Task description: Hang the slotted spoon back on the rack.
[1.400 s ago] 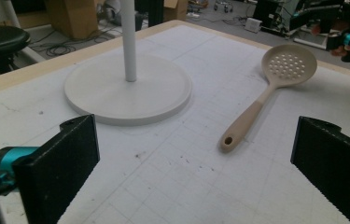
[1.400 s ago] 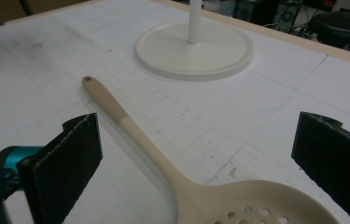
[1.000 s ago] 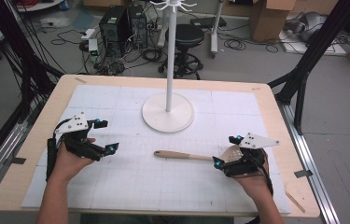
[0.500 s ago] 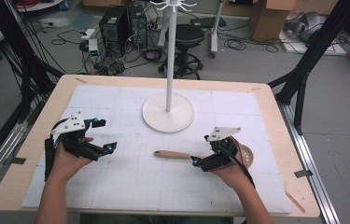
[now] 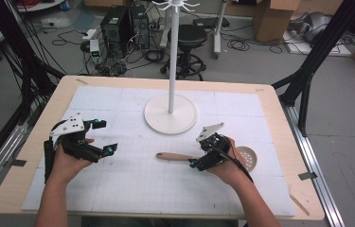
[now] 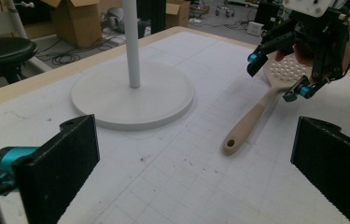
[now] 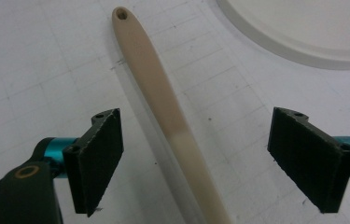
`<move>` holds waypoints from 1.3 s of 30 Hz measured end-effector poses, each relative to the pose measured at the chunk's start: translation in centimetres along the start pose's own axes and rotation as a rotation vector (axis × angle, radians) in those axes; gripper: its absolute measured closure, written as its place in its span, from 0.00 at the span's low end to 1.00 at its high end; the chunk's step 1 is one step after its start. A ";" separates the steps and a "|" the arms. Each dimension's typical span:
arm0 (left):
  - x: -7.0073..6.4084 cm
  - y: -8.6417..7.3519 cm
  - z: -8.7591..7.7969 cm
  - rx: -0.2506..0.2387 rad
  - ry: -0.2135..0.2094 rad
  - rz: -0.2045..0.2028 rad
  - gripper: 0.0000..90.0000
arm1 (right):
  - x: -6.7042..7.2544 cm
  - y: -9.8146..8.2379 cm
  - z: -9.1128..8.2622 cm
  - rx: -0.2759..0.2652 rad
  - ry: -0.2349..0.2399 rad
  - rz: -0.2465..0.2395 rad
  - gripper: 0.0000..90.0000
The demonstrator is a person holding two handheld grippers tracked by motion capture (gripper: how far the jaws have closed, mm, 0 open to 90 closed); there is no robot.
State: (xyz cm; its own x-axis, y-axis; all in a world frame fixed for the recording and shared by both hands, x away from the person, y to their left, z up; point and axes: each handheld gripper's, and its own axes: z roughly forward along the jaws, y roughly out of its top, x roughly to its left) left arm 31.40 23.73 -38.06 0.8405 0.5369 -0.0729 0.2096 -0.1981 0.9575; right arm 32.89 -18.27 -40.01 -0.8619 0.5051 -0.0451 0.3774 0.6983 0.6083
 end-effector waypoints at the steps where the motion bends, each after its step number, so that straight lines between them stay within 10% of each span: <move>1: 0.0 0.0 0.0 -0.001 0.000 -0.004 0.02 | 0.0 0.2 0.1 0.012 0.001 -0.008 0.22; 23: 0.2 -0.1 -0.2 -0.002 -0.001 0.004 0.02 | -0.4 1.1 3.1 0.258 0.094 -0.043 0.64; 39: 0.1 -0.2 0.0 0.009 -0.001 0.009 0.02 | -0.2 1.2 3.1 0.265 0.088 -0.063 0.75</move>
State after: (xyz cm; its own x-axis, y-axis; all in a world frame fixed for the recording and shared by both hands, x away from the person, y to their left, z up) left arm 31.47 23.77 -38.23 0.8430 0.5341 -0.0648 0.2068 -0.2105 0.9555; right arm 34.56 -16.04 -41.72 -0.9082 0.4184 -0.0008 0.3872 0.8412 0.3775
